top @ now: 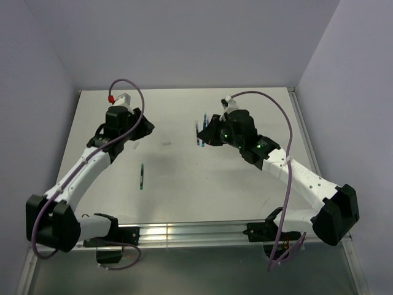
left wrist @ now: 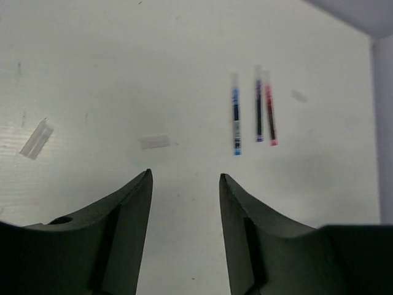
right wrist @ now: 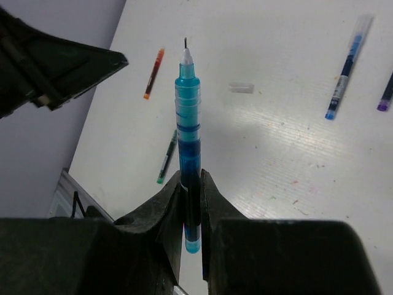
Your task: Insert the pens into the pen caps
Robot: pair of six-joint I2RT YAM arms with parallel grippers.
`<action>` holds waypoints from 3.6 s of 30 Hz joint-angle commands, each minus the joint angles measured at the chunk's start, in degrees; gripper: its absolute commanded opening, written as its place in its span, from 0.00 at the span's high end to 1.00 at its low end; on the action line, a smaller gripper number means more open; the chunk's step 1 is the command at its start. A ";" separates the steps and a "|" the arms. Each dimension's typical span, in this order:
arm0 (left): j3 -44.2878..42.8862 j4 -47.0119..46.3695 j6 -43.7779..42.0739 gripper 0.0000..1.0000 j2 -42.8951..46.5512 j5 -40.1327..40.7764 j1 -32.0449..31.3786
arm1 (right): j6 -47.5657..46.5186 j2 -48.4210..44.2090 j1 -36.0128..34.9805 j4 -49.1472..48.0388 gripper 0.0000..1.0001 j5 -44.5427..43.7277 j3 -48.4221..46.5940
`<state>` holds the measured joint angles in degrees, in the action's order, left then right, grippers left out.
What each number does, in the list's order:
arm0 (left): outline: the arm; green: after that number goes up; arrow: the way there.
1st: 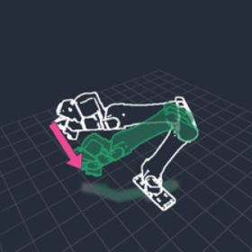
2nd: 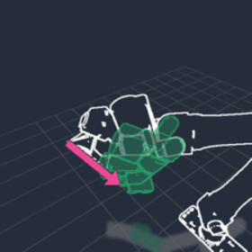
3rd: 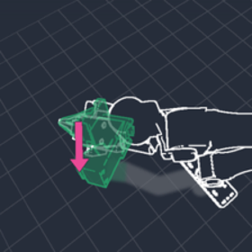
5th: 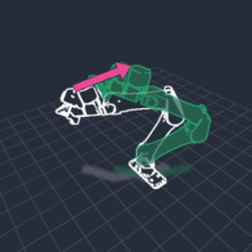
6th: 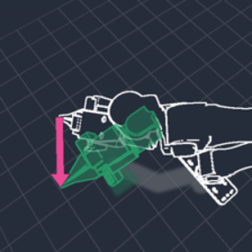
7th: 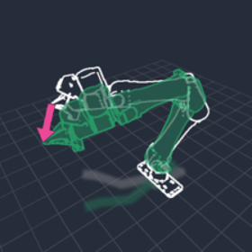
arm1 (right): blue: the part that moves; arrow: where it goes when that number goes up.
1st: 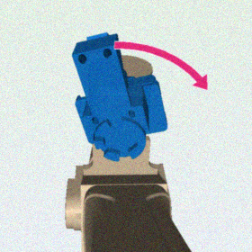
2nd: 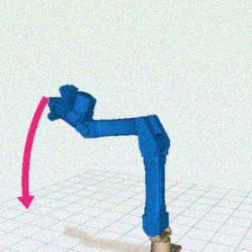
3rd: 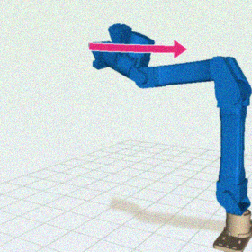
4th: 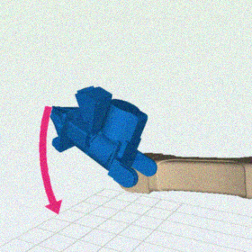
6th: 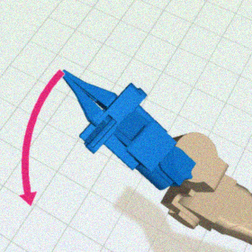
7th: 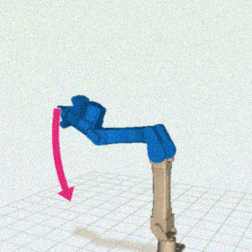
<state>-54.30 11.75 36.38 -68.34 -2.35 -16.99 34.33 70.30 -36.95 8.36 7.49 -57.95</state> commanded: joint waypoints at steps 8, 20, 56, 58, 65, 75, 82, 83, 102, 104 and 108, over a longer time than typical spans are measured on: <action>-11.35 6.71 -9.92 0.54 -17.61 3.84 -0.58 | -4.62 1.77 6.63 0.69 1.00 7.45 0.21; -18.72 6.18 -12.20 0.59 -32.47 9.90 -6.47 | -5.32 0.97 8.38 0.69 1.00 7.98 1.70; -21.63 7.15 -43.76 0.55 -43.28 10.08 -12.10 | -4.97 -0.17 8.73 0.08 1.00 8.77 3.20; -21.90 7.32 -43.94 0.56 -43.90 10.52 -12.10 | -4.97 -0.08 8.65 0.08 1.00 8.69 3.20; -23.13 8.38 -43.94 0.58 -45.92 10.08 -12.10 | -5.06 0.18 8.65 -0.01 1.00 8.60 3.28; -25.06 10.05 -43.24 0.66 -47.77 8.33 -12.19 | -5.06 0.10 8.65 0.08 1.00 8.42 3.29; -27.69 12.59 -42.80 0.76 -50.40 5.78 -12.19 | -5.15 0.01 8.65 0.08 1.00 8.42 3.37; -27.96 13.12 -42.80 0.81 -50.75 5.34 -12.10 | -5.15 0.01 8.65 0.08 1.00 8.42 3.37; -28.76 10.50 -21.30 1.00 -41.29 -9.33 -7.53 | -5.67 -0.08 8.65 -1.23 1.00 11.31 3.55; -27.27 6.13 -16.54 1.00 -38.73 -11.61 -6.22 | -5.67 -0.08 8.65 -2.29 1.00 15.16 3.99; -19.90 -4.94 -5.03 1.00 -28.29 -14.26 -3.84 | -5.15 1.15 8.56 -7.02 1.00 23.59 4.78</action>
<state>-77.32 18.74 19.77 -106.32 -12.21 -22.44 29.71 71.26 -28.67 7.42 22.85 -53.65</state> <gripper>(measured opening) 0.186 0.175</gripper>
